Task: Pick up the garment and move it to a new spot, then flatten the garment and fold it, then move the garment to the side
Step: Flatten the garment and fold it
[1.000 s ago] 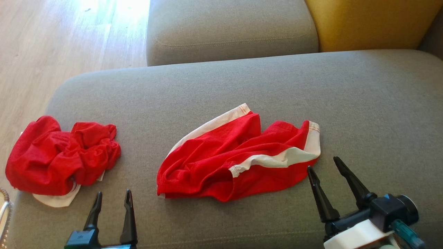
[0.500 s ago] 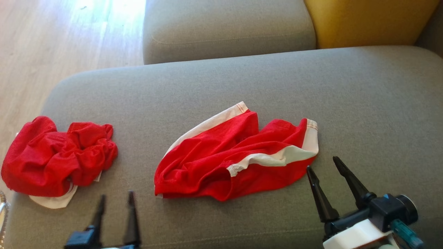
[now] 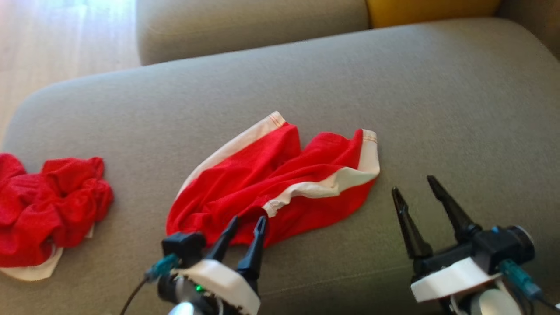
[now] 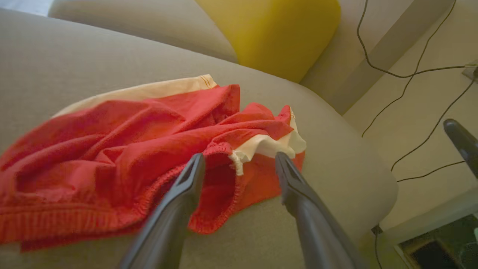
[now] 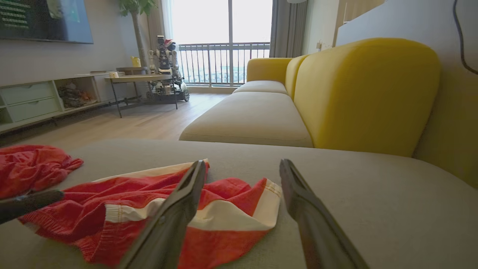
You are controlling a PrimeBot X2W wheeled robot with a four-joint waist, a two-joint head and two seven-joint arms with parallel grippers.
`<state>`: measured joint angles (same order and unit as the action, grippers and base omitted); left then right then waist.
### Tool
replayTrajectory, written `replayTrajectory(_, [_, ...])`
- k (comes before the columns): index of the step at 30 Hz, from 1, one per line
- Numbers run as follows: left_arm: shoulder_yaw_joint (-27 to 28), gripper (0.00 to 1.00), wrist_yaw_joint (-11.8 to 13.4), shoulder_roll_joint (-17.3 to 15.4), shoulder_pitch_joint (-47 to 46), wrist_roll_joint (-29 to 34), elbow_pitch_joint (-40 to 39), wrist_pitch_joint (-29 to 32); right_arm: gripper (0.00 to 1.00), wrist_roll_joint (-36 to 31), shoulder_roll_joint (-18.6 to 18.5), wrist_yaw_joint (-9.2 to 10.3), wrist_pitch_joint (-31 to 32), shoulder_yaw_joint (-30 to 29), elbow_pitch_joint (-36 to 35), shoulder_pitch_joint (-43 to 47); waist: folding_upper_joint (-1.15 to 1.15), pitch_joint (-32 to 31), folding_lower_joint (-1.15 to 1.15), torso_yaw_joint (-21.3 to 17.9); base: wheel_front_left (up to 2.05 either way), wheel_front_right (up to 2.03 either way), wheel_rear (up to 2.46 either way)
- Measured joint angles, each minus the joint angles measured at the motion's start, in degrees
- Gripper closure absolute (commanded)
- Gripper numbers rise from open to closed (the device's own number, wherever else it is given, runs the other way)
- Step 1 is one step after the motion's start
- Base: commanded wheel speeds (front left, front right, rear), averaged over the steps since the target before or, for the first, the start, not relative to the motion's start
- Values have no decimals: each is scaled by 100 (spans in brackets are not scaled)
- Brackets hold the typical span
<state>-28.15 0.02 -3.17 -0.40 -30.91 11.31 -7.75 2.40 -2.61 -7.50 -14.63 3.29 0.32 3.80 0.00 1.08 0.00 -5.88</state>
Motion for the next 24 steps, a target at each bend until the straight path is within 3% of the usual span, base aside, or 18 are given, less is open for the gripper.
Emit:
replayTrajectory(5, [-267,0,30,3,-380,-505,203,479,0,129,0,0,0,-10,-129,-213,0,183,0,-221,0,0,0])
replayTrajectory(8, [-268,0,211,5,-621,-532,430,670,0,157,0,0,0,3,-183,-352,0,305,0,-352,0,0,0])
replayTrajectory(11, [-216,0,456,-4,-797,-461,622,673,0,230,0,0,0,51,-252,-431,0,420,0,-479,0,0,0])
replayTrajectory(17, [-144,0,565,0,-870,-515,757,673,0,271,-1,0,0,55,-300,-452,0,566,1,-669,0,0,0])
replayTrajectory(18, [-144,18,565,0,-877,-515,766,672,0,272,-1,0,0,56,-300,-452,0,572,1,-686,0,0,0])
replayTrajectory(19, [-149,66,570,0,-894,-513,778,672,0,271,-1,0,0,54,-300,-452,0,573,1,-699,0,0,0])
replayTrajectory(20, [-153,99,570,0,-921,-514,788,672,0,271,-1,0,0,51,-303,-452,0,571,0,-706,0,0,0])
replayTrajectory(24, [-138,100,570,2,-946,-541,766,583,0,257,-1,0,0,49,-342,-453,0,556,0,-665,0,0,0])
